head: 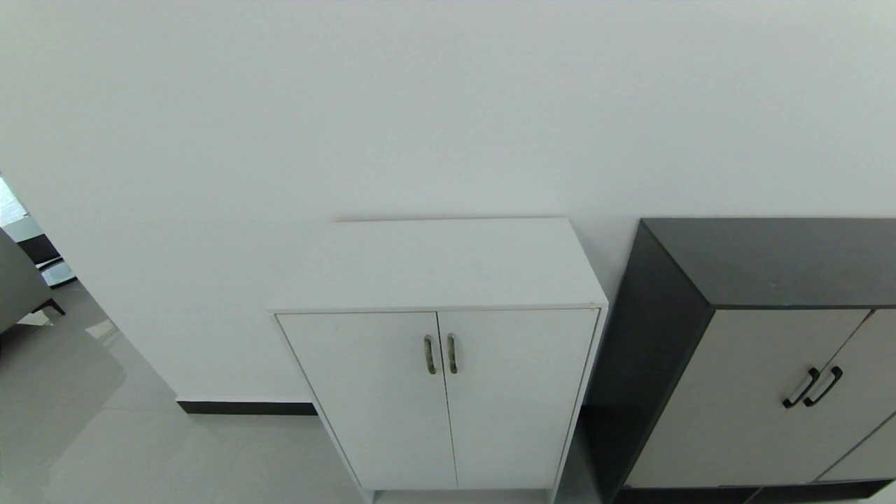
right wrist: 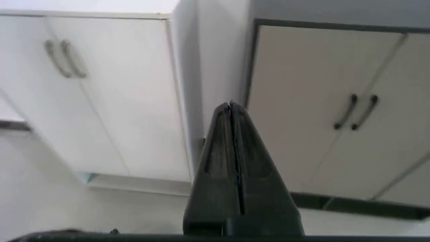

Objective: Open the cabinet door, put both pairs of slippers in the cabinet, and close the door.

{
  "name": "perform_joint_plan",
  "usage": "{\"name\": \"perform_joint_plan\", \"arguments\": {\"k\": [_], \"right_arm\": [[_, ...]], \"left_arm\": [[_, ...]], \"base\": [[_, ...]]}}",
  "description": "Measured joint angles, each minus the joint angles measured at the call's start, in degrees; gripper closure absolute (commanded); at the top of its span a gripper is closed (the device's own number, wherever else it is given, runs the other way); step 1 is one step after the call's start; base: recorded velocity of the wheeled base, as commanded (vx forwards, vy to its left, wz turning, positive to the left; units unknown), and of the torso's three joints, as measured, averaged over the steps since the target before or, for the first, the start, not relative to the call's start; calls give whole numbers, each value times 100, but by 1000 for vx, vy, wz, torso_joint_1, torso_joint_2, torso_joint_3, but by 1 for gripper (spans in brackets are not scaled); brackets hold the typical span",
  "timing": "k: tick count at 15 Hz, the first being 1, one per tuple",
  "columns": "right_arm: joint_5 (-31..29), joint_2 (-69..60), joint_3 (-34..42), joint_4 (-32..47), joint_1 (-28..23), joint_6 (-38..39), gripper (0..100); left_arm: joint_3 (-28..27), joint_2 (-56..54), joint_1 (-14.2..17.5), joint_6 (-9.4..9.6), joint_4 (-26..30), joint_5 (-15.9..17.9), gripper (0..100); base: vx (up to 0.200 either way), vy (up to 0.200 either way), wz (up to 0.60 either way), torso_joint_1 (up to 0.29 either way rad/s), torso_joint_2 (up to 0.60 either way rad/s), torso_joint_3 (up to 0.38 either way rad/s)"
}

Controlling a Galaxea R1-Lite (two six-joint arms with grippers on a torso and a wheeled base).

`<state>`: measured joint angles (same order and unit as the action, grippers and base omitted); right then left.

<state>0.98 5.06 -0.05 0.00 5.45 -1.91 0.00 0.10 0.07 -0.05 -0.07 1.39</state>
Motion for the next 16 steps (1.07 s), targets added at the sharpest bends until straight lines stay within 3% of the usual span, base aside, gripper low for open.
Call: {"name": "perform_joint_plan", "arguments": {"k": [5,9,12,16], "right_arm": [[-414,15,5,5,-11,126,100],[-425,-77,-5,7,-688,178,100],[-113,-160,5,5,-446,148,100],[-88,-363,5,5,-527,156,100]], "left_arm": [[0,0,0,-2,0,2,100],[0,0,0,-2,0,2,100],[0,0,0,-5,0,2,100],[0,0,0,-2,0,-6,100]], "base": [[0,0,0,0,0,0],[0,0,0,0,0,0],[0,0,0,0,0,0],[0,0,0,0,0,0]]}}
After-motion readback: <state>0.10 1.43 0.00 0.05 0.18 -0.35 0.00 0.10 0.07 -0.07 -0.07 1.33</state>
